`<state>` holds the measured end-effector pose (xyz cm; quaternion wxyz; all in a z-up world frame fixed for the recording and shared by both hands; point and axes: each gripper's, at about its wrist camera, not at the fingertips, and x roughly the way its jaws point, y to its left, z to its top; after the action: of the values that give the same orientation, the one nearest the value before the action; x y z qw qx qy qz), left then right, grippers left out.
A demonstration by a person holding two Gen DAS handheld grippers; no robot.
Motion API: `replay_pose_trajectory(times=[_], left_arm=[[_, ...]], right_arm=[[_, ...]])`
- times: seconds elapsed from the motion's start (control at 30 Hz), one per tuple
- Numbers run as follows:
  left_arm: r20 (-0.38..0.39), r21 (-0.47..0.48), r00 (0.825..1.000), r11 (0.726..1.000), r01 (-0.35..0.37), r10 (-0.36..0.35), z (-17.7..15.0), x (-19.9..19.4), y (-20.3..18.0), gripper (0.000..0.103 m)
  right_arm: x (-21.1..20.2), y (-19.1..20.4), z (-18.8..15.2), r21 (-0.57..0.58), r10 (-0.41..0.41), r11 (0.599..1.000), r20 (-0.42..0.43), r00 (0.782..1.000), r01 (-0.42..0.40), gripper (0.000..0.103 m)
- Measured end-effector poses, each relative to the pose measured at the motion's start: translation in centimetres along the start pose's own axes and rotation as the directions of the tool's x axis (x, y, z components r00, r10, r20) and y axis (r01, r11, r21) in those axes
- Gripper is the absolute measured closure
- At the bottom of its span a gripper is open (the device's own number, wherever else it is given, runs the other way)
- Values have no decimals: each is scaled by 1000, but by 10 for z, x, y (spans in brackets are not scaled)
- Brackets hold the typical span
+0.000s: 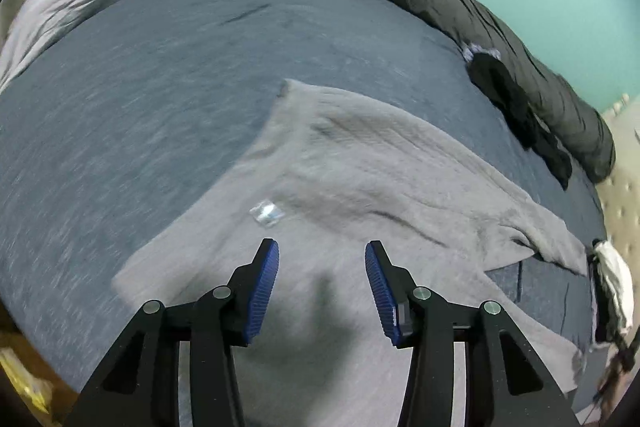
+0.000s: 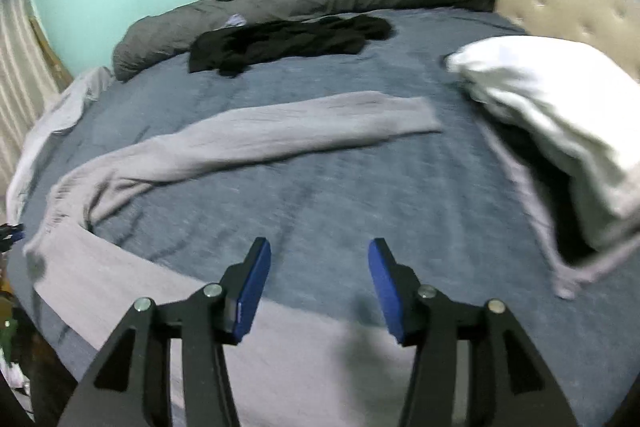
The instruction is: Fold clothes
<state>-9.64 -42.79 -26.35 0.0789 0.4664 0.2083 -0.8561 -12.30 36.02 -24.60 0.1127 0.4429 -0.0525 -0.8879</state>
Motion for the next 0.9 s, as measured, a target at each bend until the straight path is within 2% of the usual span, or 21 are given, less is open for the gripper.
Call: replay_pose_trajectory(times=[0.13, 0.33, 0.4, 0.67, 0.77, 0.9], left_arm=[[-30, 61, 999, 998, 32, -30, 14, 33, -41, 54], [-35, 94, 993, 989, 112, -109, 26, 69, -104, 52], [-43, 113, 990, 984, 141, -136, 25, 83, -129, 47], [-68, 211, 977, 954, 211, -201, -4, 133, -218, 46], [-55, 230, 978, 951, 208, -201, -14, 143, -236, 46], [-9, 243, 985, 955, 168, -171, -23, 154, -244, 45]], right_arm=[[46, 36, 23, 8, 74, 997, -63, 995, -73, 51], [108, 66, 45, 29, 87, 996, -110, 990, -84, 51], [124, 69, 53, 43, 99, 995, -115, 988, -95, 50], [179, 88, 70, 99, 180, 981, -140, 974, -167, 45], [198, 94, 73, 134, 211, 972, -148, 966, -192, 45], [212, 96, 75, 181, 246, 959, -149, 958, -218, 45]])
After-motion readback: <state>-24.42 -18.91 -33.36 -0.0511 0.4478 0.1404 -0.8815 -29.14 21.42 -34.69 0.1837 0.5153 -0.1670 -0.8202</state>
